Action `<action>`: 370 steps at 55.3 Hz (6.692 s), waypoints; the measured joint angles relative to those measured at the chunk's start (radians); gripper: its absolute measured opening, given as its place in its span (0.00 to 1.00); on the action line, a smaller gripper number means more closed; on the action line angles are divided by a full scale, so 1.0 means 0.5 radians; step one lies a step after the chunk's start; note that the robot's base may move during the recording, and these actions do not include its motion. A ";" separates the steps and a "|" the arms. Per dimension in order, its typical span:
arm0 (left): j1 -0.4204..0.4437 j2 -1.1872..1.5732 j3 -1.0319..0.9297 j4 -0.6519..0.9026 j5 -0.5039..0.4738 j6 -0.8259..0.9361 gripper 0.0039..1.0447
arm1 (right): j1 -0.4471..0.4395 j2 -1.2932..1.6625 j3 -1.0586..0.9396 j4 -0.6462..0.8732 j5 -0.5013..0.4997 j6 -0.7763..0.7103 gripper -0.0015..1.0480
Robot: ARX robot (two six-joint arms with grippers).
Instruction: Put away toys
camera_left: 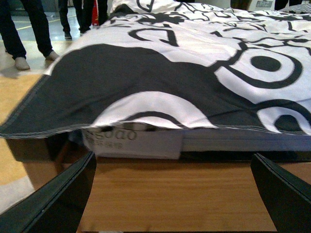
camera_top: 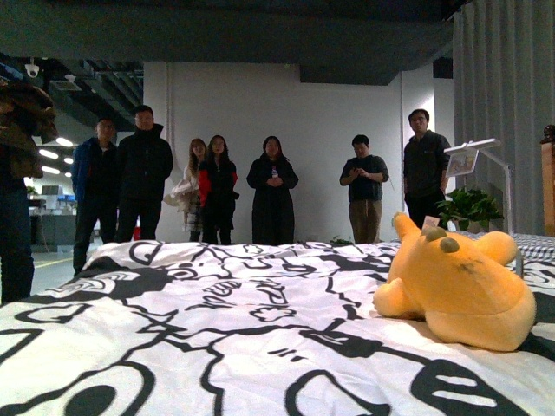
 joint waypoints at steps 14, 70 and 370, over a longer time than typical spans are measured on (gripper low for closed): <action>0.000 0.000 0.000 0.000 0.010 0.000 0.94 | 0.000 -0.002 0.000 -0.001 0.009 -0.001 0.94; 0.000 0.000 0.000 0.000 0.011 0.000 0.94 | 0.660 2.605 1.144 1.911 0.790 -0.047 0.94; 0.000 0.000 0.000 0.000 0.011 0.000 0.94 | -0.008 0.676 0.167 0.455 0.014 0.005 0.06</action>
